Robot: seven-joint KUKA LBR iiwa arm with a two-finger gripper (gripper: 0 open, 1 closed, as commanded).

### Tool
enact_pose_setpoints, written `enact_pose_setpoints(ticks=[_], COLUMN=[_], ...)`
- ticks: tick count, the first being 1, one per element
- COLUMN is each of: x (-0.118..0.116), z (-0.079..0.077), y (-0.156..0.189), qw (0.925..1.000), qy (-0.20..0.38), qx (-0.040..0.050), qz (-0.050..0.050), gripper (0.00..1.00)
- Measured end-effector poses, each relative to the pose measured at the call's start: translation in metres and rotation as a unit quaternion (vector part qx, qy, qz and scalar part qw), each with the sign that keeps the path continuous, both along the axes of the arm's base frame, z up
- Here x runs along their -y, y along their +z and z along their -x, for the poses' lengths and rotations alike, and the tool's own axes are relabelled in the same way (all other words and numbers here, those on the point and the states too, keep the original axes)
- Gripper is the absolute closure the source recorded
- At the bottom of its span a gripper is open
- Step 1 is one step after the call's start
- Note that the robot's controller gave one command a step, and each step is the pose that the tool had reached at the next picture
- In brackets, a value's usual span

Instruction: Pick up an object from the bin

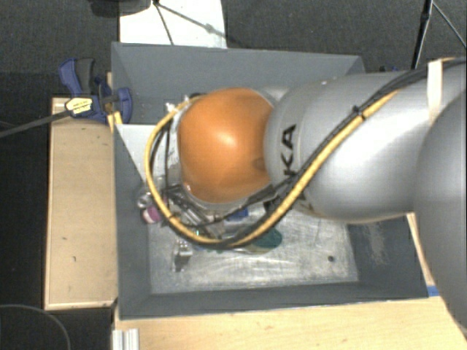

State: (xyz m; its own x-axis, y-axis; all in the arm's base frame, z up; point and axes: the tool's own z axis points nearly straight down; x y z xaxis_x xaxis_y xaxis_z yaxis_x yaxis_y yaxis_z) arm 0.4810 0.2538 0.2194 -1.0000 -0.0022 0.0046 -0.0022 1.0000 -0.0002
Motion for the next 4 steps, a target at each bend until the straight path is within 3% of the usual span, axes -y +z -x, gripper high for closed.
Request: enact_pose_setpoints(ticks=[1,2,3,4], x=[0.011,0.103,0.165,0.163], z=[-0.018,-0.03,-0.047,-0.049], y=[-0.15,-0.14,-0.146,-0.144], qw=[0.9858,0.981,0.9345,0.9354], qy=[0.168,0.194,0.356,0.354], qx=[0.003,0.002,0.0081,0.0106], qz=[-0.001,0.002,-0.002,-0.002], gripper=[0.0,0.0,0.0,1.0])
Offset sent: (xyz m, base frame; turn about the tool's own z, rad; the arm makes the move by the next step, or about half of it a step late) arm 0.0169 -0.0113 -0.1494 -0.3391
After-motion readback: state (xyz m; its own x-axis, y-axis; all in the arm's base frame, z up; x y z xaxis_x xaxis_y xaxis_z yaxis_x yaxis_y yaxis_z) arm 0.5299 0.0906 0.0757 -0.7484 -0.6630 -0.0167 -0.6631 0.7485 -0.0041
